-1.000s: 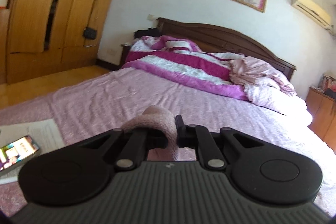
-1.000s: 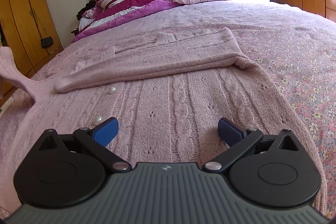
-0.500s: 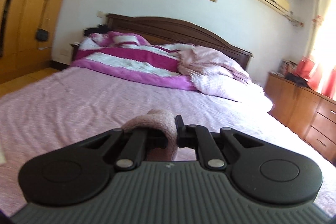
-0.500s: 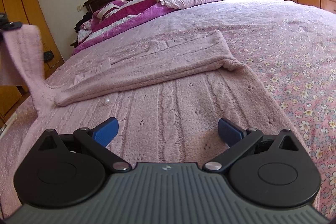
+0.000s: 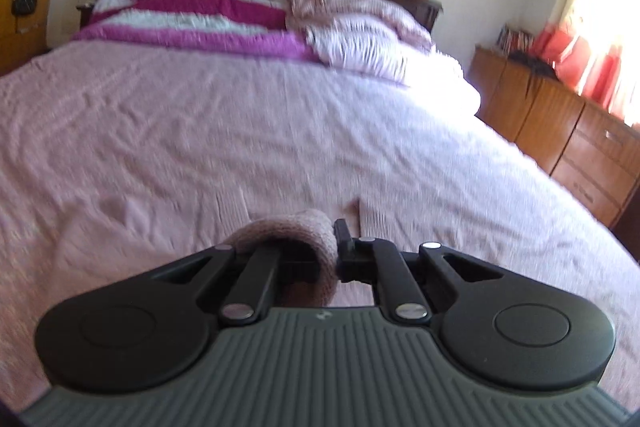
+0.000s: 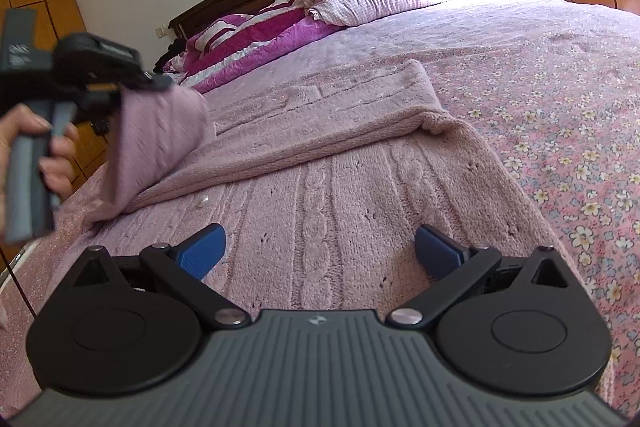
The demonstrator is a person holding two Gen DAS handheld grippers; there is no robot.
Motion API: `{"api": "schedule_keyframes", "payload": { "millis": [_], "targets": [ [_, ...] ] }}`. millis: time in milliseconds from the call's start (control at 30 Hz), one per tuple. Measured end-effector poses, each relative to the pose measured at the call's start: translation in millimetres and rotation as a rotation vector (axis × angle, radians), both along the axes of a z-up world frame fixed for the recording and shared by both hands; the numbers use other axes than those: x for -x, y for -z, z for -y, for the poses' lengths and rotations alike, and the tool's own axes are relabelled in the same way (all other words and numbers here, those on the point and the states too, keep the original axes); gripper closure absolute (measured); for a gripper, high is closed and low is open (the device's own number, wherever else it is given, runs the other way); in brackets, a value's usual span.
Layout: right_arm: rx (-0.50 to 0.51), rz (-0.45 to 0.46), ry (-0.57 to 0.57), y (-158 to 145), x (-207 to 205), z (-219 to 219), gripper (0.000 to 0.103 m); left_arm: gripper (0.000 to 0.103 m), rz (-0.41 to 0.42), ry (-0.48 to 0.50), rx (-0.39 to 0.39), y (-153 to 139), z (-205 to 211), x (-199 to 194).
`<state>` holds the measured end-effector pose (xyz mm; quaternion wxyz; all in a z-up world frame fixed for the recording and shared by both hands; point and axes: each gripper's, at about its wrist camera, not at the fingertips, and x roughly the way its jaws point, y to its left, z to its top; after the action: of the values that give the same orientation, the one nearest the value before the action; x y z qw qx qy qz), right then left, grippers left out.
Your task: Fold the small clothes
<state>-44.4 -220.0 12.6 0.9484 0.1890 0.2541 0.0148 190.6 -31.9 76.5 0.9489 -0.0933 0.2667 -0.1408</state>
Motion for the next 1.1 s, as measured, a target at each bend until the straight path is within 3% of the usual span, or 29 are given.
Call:
{"api": "schedule_keyframes", "payload": {
  "millis": [100,167,233,367,733,867,1100],
  "targets": [
    [0.004,0.005,-0.002,0.7,-1.1,-0.8,0.0,0.092,-0.072,0.043,-0.015,16.5,8.4,-0.5],
    [0.015,0.006,-0.004,1.4,-1.1,-2.6,0.0,0.072,-0.118,0.079,-0.036,25.1,14.2,1.8],
    [0.028,0.008,-0.005,1.9,-0.5,-4.6,0.0,0.06,-0.141,0.106,-0.065,30.1,18.2,4.8],
    [0.045,0.008,-0.012,2.3,0.0,-6.3,0.0,0.047,-0.148,0.128,-0.101,29.6,19.5,18.7],
    [-0.055,-0.039,0.008,-9.8,-4.7,3.7,0.0,0.045,-0.188,0.119,-0.095,17.3,-21.1,65.1],
    [-0.104,-0.047,-0.004,-28.0,-9.1,6.9,0.0,0.045,-0.186,0.086,-0.089,15.5,-41.9,77.5],
    [-0.086,-0.043,-0.111,-65.4,-37.6,-8.5,0.0,0.045,-0.174,-0.016,-0.084,18.4,-74.4,79.8]
  ]
}}
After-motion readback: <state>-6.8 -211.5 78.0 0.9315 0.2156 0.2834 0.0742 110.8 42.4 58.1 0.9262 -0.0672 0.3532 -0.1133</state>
